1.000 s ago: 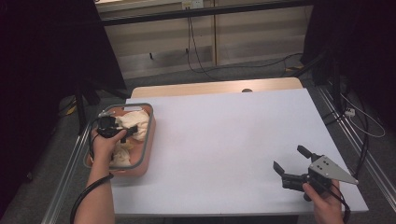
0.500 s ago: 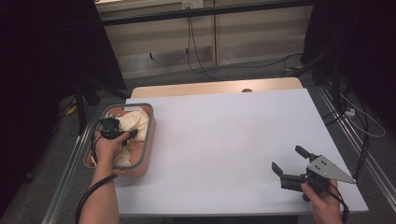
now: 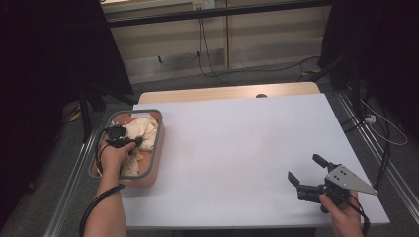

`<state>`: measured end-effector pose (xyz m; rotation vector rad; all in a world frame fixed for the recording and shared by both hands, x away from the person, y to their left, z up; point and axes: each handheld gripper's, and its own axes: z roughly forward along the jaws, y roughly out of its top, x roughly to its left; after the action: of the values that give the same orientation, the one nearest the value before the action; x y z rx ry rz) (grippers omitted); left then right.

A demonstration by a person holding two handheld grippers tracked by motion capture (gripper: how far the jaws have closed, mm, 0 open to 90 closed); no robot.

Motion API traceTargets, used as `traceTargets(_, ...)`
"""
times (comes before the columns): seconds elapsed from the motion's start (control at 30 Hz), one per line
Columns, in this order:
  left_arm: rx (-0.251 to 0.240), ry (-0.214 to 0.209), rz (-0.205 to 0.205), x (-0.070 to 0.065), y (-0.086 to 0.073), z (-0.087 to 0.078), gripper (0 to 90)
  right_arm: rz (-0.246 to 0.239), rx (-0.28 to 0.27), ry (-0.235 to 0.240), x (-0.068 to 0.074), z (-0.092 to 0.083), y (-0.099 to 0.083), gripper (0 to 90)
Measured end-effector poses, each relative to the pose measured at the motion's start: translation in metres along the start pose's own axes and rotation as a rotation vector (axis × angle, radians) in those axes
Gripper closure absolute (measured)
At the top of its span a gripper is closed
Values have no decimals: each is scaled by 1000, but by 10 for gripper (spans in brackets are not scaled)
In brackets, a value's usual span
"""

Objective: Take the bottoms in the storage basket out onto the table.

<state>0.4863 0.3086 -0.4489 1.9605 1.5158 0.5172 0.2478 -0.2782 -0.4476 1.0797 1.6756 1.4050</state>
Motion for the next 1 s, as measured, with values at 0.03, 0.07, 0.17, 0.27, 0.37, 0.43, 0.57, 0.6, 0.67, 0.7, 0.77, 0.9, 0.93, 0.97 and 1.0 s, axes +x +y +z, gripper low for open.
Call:
traceTargets(0.03, 4, -3, 3, -1, 0, -1, 547, 1, 1, 1, 0, 0, 0, 7)
traceTargets(0.07, 13, -7, 11, -3, 1, -1, 565, 1, 2, 0, 0, 0, 0, 7)
traceTargets(0.17, 21, -10, 6, -5, 2, -2, 613, 4, 2, -1, 0, 0, 0, 7)
traceTargets(0.27, 28, -10, 8, -5, 4, -3, 640, 3, 1, -2, 1, 1, 0, 7)
traceTargets(0.37, 32, -14, 4, -5, 5, -5, 652, 2, 1, 0, 1, 1, 0, 7)
traceTargets(0.43, 28, -14, -10, -6, 7, -5, 661, -2, 1, 0, 1, 1, 0, 7)
traceTargets(0.57, 52, -35, -25, -5, 12, -11, 664, 2, 1, -1, 0, 1, 0, 7)
traceTargets(0.6, 52, -39, -35, -5, 13, -12, 665, 2, 2, -3, 0, 0, 0, 7)
traceTargets(0.67, 56, -47, -35, -6, 18, -17, 667, 6, -3, -4, -1, 0, 0, 7)
traceTargets(0.7, 61, -54, -29, -6, 22, -21, 667, 6, -4, -4, -1, 0, 0, 7)
traceTargets(0.77, 62, -64, -35, -8, 27, -27, 668, 5, -6, -4, -1, 0, 0, 7)
traceTargets(0.9, 66, -78, -42, -8, 38, -39, 669, 1, -8, -2, 0, -1, 1, 7)
traceTargets(0.93, 63, -77, -44, -7, 40, -42, 670, 1, -7, -1, 0, -1, 1, 7)
traceTargets(0.97, 66, -79, -48, -7, 43, -46, 670, 0, -7, -2, 1, -1, 1, 7)
traceTargets(1.0, 63, -79, -50, -7, 45, -49, 670, 0, -7, -3, 1, -1, 1, 7)
